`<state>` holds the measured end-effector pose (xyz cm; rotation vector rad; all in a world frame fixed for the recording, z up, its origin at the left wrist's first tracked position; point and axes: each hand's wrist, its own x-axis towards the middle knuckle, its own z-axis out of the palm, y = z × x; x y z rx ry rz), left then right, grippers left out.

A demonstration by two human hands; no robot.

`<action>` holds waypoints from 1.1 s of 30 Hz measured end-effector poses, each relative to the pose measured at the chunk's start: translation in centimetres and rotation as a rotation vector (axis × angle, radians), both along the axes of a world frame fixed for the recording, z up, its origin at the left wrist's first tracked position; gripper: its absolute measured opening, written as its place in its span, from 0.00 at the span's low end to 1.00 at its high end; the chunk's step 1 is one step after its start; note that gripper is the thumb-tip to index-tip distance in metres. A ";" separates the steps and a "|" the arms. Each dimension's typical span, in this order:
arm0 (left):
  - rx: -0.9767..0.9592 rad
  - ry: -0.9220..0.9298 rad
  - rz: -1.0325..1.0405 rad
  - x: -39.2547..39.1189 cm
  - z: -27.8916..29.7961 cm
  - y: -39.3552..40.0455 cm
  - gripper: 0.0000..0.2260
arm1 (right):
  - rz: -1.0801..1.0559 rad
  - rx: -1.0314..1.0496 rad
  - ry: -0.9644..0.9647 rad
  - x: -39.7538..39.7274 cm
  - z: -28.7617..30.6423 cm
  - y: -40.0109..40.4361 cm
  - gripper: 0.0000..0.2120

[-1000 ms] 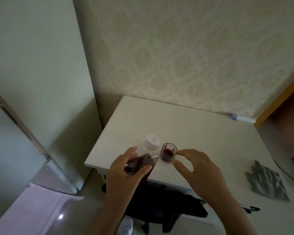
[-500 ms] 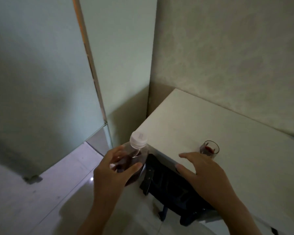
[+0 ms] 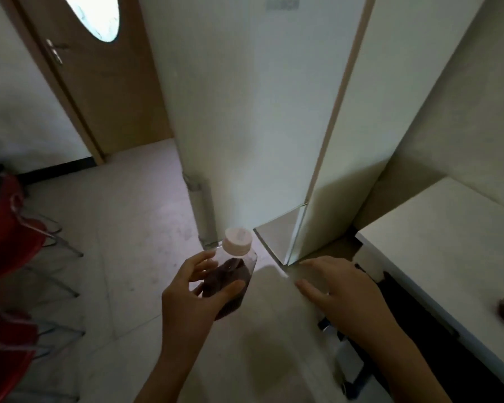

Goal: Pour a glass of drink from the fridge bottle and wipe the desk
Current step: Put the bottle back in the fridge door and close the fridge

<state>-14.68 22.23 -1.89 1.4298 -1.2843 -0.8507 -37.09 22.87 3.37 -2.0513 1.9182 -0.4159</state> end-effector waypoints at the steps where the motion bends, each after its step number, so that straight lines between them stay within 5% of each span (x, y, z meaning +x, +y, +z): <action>1: 0.005 0.005 0.032 2.3 0.0 0.4 0.27 | 0.030 -0.001 0.011 2.3 0.1 -0.1 0.20; 16: -0.003 0.034 0.483 26.1 0.7 2.5 0.28 | 0.463 0.023 0.080 27.4 0.2 -6.4 0.22; 33: 0.035 0.042 0.445 36.8 1.2 -19.7 0.29 | 0.466 0.101 0.075 38.9 -1.3 -28.8 0.22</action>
